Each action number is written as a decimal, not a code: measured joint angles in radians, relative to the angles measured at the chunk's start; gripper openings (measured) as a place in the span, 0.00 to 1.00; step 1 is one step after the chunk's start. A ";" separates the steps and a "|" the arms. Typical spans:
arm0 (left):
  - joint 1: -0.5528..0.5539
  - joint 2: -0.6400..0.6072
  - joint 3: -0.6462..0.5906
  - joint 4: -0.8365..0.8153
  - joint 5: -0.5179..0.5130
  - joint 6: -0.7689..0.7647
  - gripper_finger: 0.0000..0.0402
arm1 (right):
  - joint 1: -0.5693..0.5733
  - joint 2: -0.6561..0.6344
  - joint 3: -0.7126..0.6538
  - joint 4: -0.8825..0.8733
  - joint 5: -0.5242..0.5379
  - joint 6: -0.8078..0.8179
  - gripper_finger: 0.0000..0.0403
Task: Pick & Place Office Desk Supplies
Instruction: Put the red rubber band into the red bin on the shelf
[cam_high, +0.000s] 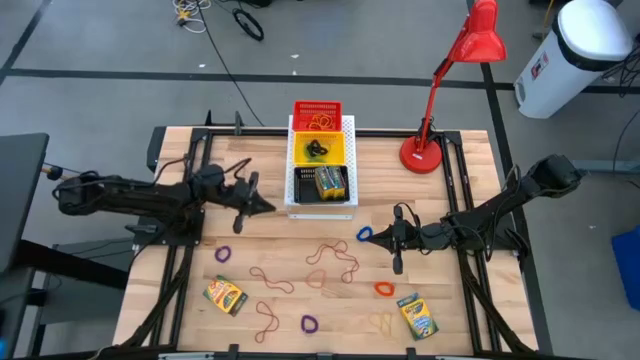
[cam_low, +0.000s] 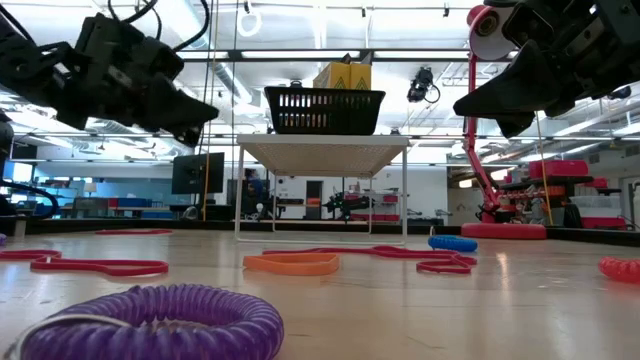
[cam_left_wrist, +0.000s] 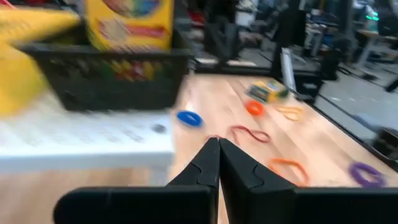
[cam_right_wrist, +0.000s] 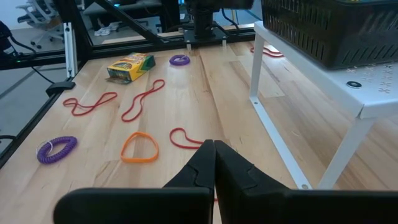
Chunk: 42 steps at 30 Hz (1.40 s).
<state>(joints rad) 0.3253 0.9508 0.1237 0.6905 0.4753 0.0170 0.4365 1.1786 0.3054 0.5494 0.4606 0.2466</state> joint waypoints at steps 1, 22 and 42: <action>-0.015 0.000 0.000 -0.009 -0.001 -0.004 0.02 | 0.000 0.000 0.000 0.000 0.000 0.000 0.01; -0.515 0.000 0.124 -0.491 -0.423 -0.093 0.02 | 0.000 0.000 0.000 0.000 0.000 0.000 0.01; -0.981 0.139 0.181 -0.554 -0.761 -0.487 0.05 | 0.000 0.000 0.000 0.000 0.000 0.000 0.01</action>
<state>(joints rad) -0.6554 1.0898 0.3050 0.1364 -0.2853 -0.4705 0.4366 1.1786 0.3054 0.5494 0.4606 0.2464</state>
